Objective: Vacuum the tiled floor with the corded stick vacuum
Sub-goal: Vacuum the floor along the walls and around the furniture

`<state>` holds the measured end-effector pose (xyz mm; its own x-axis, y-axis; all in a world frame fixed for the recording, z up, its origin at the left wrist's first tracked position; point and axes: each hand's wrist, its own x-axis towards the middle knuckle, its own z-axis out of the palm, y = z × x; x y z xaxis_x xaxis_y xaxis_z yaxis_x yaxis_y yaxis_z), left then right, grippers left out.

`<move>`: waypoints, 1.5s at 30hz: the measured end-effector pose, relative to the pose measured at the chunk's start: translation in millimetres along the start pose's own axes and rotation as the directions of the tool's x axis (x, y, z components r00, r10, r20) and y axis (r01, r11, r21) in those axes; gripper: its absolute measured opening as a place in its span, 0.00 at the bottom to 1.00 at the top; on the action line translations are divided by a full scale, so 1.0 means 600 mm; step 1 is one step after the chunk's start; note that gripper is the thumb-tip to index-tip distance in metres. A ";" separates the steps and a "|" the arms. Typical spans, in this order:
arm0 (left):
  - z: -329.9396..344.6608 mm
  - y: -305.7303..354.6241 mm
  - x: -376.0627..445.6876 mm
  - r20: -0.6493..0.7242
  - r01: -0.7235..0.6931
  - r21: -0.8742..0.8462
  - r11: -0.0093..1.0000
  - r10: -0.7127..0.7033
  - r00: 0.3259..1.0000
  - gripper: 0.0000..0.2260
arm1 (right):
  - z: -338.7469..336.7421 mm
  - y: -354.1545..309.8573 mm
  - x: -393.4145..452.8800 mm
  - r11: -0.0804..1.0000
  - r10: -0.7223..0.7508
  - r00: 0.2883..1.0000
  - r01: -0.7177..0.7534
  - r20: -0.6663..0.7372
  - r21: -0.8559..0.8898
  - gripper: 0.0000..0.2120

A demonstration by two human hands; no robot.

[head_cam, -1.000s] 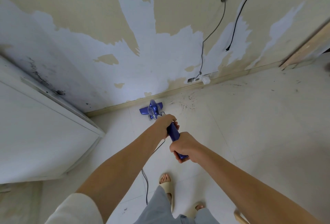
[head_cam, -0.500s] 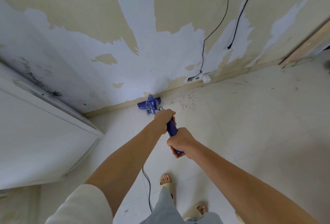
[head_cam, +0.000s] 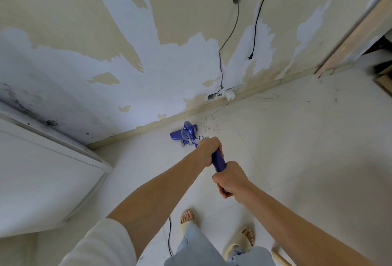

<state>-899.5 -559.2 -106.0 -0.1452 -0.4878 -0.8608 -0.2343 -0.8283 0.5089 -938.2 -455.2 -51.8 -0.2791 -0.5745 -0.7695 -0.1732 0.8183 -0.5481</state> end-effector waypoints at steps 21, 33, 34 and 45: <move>0.143 0.042 0.006 -0.037 0.074 -0.064 0.995 -0.076 0.996 0.05 | -0.171 0.022 0.057 0.997 -0.011 0.982 0.026 0.188 -0.078 0.12; 0.061 0.165 0.082 -0.018 0.040 -0.050 0.998 -0.041 0.999 0.06 | -0.128 -0.120 0.138 0.999 0.006 0.978 -0.015 0.209 0.041 0.08; 0.058 0.174 0.081 -0.007 0.047 -0.068 0.997 -0.047 0.999 0.05 | -0.133 -0.131 0.140 0.999 0.001 0.975 -0.009 0.220 0.036 0.07; 0.089 0.144 0.051 0.028 0.073 -0.182 0.981 -0.069 0.997 0.06 | -0.167 -0.107 0.104 0.991 0.037 0.979 -0.010 0.200 -0.132 0.09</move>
<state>-975.4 -630.7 -87.9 -0.1557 -0.4217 -0.8933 -0.0658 -0.8979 0.4353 -1039.3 -541.8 -31.6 -0.0906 -0.5364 -0.8391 -0.2938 0.8194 -0.4921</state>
